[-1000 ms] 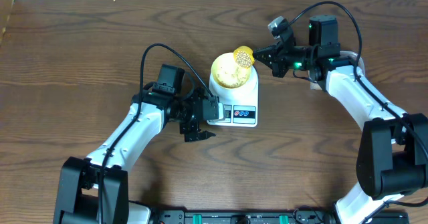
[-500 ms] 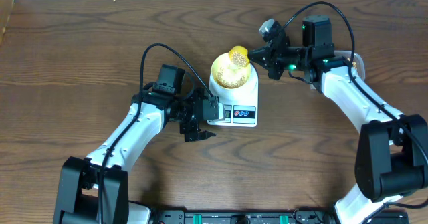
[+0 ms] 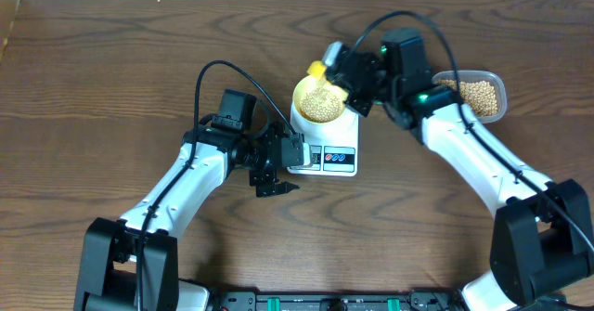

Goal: Scoop item into bowl and weigh 50g on scale
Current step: 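Tip the scoop with the right gripper, pouring soybeans into the bowl, then move the empty scoop back right to the soybean tub, then push the scoop into the soybeans with the right gripper and scoop up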

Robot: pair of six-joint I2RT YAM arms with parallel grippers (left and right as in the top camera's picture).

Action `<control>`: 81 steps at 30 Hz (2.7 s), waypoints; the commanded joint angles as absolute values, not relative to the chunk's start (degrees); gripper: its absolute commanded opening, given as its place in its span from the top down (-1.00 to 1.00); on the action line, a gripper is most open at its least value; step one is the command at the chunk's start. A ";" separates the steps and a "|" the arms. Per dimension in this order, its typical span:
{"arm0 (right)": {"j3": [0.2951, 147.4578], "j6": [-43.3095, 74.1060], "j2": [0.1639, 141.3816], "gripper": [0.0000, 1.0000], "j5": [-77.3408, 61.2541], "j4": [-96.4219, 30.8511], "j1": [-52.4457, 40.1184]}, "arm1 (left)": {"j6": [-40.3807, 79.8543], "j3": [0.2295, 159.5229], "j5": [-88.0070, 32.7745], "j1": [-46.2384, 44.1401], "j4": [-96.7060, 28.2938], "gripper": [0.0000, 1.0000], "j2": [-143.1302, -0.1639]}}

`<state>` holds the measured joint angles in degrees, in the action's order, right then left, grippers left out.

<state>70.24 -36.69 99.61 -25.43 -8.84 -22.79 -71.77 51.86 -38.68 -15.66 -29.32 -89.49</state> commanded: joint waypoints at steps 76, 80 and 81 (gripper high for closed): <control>57.98 12.05 94.83 0.98 -18.68 -19.42 11.94 | -71.09 51.16 -39.42 -15.79 -29.28 -0.96 -89.65; 57.98 12.43 94.83 0.98 -29.08 -17.43 15.73 | -71.09 51.16 -39.42 -15.79 -29.28 -0.96 -89.65; 57.98 12.45 94.83 0.98 -31.66 -16.99 16.73 | -71.09 51.16 -39.42 -15.79 -29.28 -0.96 -89.65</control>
<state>58.39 10.37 94.43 -18.44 -18.33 13.65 -71.77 51.86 -38.68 -15.66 -29.32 -89.47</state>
